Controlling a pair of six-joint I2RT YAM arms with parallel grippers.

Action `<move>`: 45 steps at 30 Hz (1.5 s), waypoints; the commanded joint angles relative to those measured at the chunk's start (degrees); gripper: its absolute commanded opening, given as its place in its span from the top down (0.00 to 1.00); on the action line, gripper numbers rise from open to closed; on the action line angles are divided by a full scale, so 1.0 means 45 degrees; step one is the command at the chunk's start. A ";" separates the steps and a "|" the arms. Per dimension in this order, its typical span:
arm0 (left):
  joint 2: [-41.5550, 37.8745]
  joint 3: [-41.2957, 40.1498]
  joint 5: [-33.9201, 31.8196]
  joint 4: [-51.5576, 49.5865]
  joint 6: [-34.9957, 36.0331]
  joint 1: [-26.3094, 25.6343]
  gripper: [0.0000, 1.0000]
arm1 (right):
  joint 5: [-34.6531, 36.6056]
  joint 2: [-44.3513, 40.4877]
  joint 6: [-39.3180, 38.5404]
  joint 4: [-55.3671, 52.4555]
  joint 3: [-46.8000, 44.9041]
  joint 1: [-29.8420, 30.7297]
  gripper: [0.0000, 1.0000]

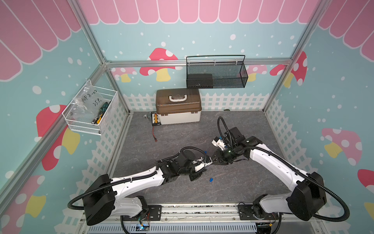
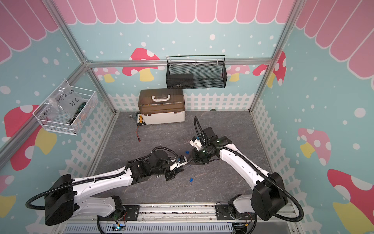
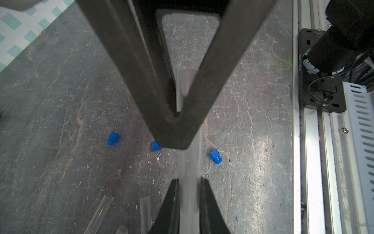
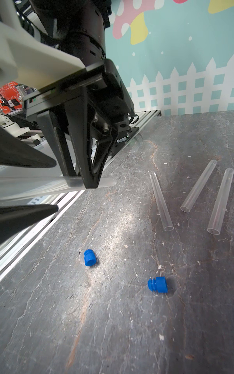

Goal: Insert stoppers into test tubes
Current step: Pick up the test tube at the center of the board.

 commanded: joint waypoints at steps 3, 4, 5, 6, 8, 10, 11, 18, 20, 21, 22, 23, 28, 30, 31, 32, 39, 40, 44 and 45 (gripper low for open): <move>0.0104 0.0444 0.0012 0.0180 0.0056 -0.0011 0.84 | -0.0087 0.0142 -0.0313 -0.0403 -0.0158 0.0103 0.73; 0.0098 0.0444 0.0020 0.0167 0.0050 -0.0007 0.84 | -0.0089 0.0187 -0.0326 -0.0419 -0.0158 0.0097 0.73; 0.0109 0.0444 0.0018 0.0164 0.0046 -0.0012 0.84 | -0.0084 0.0202 -0.0362 -0.0454 -0.0151 0.0104 0.73; 0.0109 0.0464 0.0016 0.0161 0.0044 -0.0005 0.84 | -0.0089 0.0224 -0.0379 -0.0487 -0.0143 0.0096 0.74; 0.0107 0.0478 0.0006 0.0154 0.0036 0.0002 0.84 | -0.0062 0.0240 -0.0430 -0.0552 -0.0158 0.0125 0.73; 0.0127 0.0483 -0.0004 0.0149 0.0036 -0.0006 0.84 | -0.0028 0.0288 -0.0516 -0.0634 -0.0178 0.0127 0.73; 0.0111 0.0484 -0.0004 0.0118 0.0029 -0.0008 0.84 | -0.0049 0.0314 -0.0537 -0.0654 -0.0190 0.0130 0.74; 0.0149 0.0503 -0.0042 0.0105 0.0038 0.0004 0.84 | -0.0238 0.0428 -0.0665 -0.0674 -0.0158 0.0130 0.78; 0.0181 0.0524 -0.0080 0.0065 0.0014 -0.0001 0.84 | -0.0309 0.0452 -0.0694 -0.0674 -0.0172 0.0123 0.79; 0.0187 0.0542 -0.0101 0.0051 0.0006 -0.0003 0.84 | -0.0366 0.0455 -0.0713 -0.0672 -0.0168 0.0127 0.80; 0.0163 0.0531 -0.0134 0.0046 0.0017 -0.0004 0.84 | -0.0391 0.0460 -0.0743 -0.0673 -0.0178 0.0128 0.81; 0.0149 0.0542 -0.0159 0.0044 0.0008 0.0003 0.85 | -0.0402 0.0461 -0.0753 -0.0674 -0.0178 0.0119 0.82; 0.0125 0.0532 -0.0295 0.0056 -0.0013 -0.0002 0.84 | -0.0537 0.0484 -0.0811 -0.0669 -0.0186 0.0130 0.89; 0.0079 0.0504 -0.0363 0.0039 -0.0050 -0.0005 0.81 | -0.0591 0.0466 -0.0830 -0.0657 -0.0197 0.0120 0.91; 0.0054 0.0484 -0.0406 0.0061 -0.0071 -0.0001 0.79 | -0.0629 0.0456 -0.0831 -0.0649 -0.0190 0.0120 0.91; 0.0023 0.0431 -0.0496 0.0109 -0.0109 0.0005 0.76 | -0.0683 0.0441 -0.0831 -0.0655 -0.0178 0.0137 0.92; -0.0279 -0.0004 -0.0729 0.0645 -0.0411 0.0011 0.64 | -0.1170 0.0285 -0.0792 -0.0481 -0.0148 0.0124 0.93; -0.0281 -0.0039 -0.0727 0.0707 -0.0444 0.0013 0.64 | -0.1230 0.0271 -0.0776 -0.0463 -0.0158 0.0126 0.93; -0.0281 -0.0083 -0.0650 0.0861 -0.0531 0.0012 0.64 | -0.1585 0.0227 -0.0642 -0.0209 -0.0178 0.0130 0.94; -0.0286 -0.0084 -0.0634 0.0891 -0.0538 0.0007 0.64 | -0.1646 0.0202 -0.0583 -0.0112 -0.0196 0.0117 0.94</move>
